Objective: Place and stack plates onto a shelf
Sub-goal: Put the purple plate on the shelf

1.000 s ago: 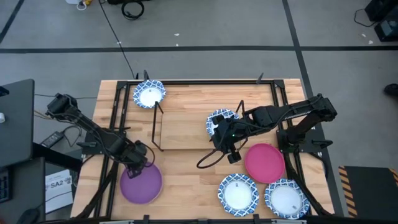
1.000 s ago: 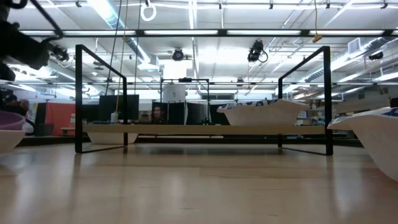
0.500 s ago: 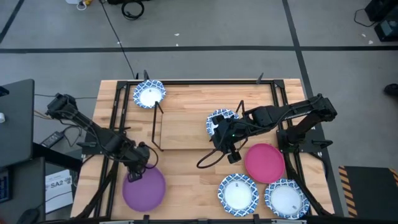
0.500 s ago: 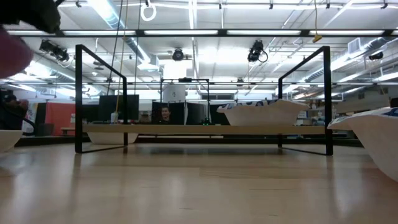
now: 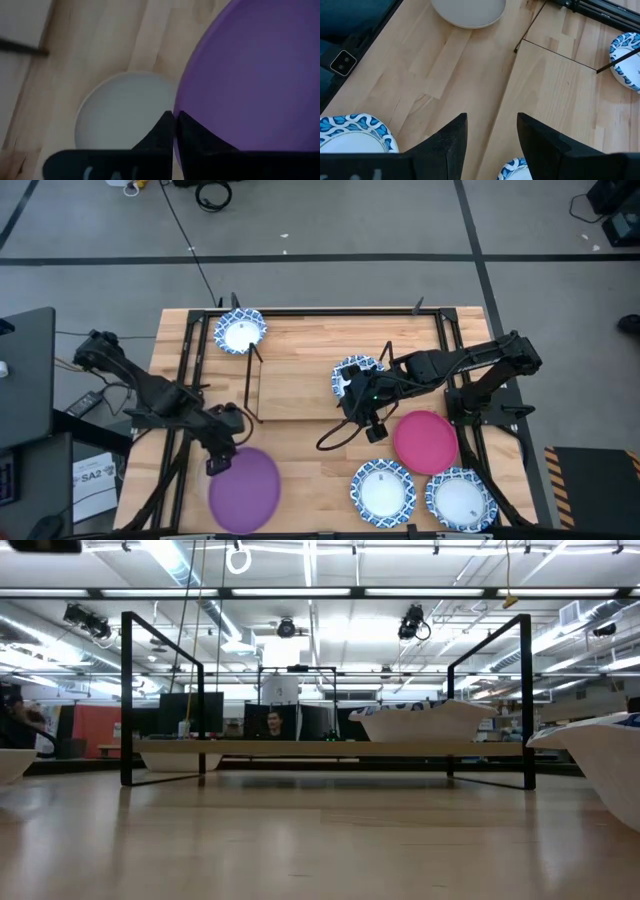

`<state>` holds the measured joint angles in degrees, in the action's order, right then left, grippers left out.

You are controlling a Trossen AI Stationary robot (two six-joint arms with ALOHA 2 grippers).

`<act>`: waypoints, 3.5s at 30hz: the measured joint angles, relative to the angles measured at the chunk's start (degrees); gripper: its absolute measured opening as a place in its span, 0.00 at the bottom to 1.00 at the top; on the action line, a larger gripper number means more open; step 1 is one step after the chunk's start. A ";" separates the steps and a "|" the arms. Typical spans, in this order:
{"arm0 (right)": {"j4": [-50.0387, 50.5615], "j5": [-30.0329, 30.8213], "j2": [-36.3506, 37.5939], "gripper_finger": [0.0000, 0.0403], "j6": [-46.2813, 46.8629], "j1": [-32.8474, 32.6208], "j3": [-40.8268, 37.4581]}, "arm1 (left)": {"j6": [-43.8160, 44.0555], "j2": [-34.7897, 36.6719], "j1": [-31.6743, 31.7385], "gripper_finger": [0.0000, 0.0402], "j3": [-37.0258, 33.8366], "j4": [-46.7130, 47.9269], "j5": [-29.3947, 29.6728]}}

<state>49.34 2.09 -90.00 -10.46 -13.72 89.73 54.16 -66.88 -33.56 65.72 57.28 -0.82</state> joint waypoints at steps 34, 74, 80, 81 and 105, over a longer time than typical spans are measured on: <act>4.94 -0.17 10.60 0.44 2.37 -0.81 0.00 | -43.41 -4.46 37.31 0.03 7.19 -8.82 -2.45; 4.42 -0.20 10.49 0.44 1.73 -0.70 0.02 | -57.37 -26.56 57.24 0.03 7.14 -8.02 -1.75; 4.33 -0.20 10.49 0.44 1.75 -0.69 0.02 | -57.34 -26.56 57.23 0.05 7.14 -7.67 0.98; 4.31 -0.20 10.49 0.44 1.75 -0.70 0.02 | -57.34 -26.56 57.24 0.05 7.14 -7.70 1.27; 4.35 -0.20 10.47 0.44 1.77 -0.69 0.02 | -57.34 -26.54 57.16 0.07 7.14 -7.94 1.64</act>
<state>53.69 1.89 -79.53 -8.69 -14.41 89.76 -3.17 -93.43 23.59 72.86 49.34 0.82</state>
